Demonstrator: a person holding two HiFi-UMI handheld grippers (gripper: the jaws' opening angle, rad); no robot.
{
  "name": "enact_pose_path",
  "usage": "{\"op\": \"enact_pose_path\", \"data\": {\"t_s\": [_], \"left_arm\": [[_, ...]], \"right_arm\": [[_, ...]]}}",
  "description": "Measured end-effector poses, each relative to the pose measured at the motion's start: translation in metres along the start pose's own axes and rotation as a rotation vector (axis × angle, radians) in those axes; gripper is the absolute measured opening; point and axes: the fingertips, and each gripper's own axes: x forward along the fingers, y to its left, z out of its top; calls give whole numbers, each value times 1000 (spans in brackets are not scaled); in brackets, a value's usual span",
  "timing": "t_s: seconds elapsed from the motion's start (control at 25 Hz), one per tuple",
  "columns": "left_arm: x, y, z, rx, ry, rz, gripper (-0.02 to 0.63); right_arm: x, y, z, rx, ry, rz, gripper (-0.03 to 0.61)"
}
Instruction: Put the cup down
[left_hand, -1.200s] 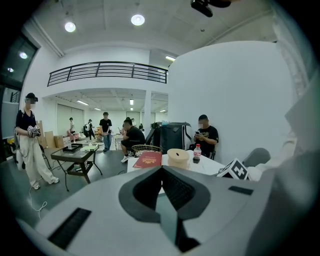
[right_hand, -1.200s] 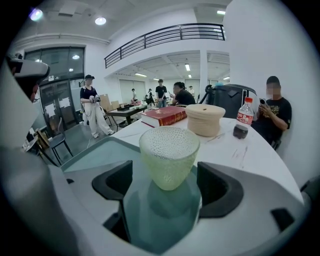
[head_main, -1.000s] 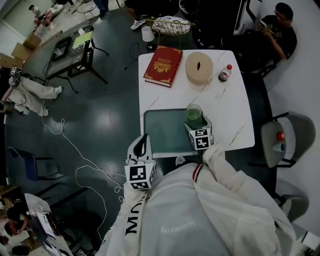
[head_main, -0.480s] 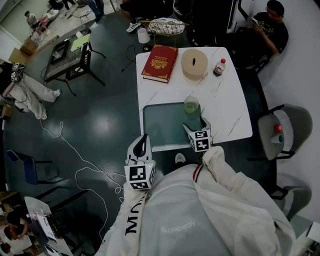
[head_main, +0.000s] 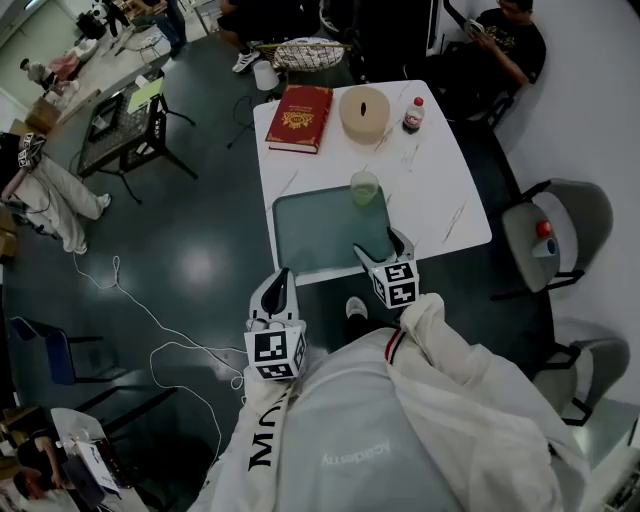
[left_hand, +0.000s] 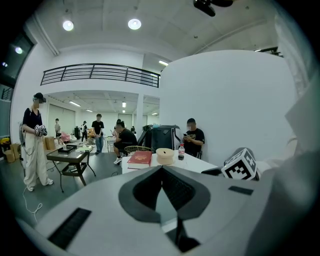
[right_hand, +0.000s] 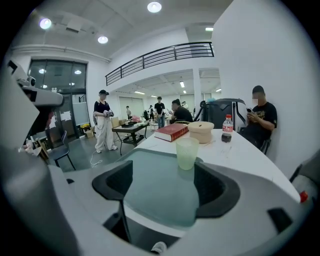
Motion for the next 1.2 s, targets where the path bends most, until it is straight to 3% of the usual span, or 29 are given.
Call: {"op": "enact_pose_path", "data": {"t_s": [0.52, 0.84, 1.12, 1.2], "left_arm": [[-93, -11, -38, 3, 15, -21, 11], [-120, -19, -38, 16, -9, -56, 11], [-141, -32, -47, 11, -20, -88, 11], [-146, -35, -49, 11, -21, -93, 11]], "right_arm": [[-87, 54, -18, 16, -63, -39, 390], [-120, 71, -17, -3, -96, -82, 388], [-157, 88, -15, -5, -120, -111, 365], [-166, 94, -11, -5, -132, -107, 325]]}}
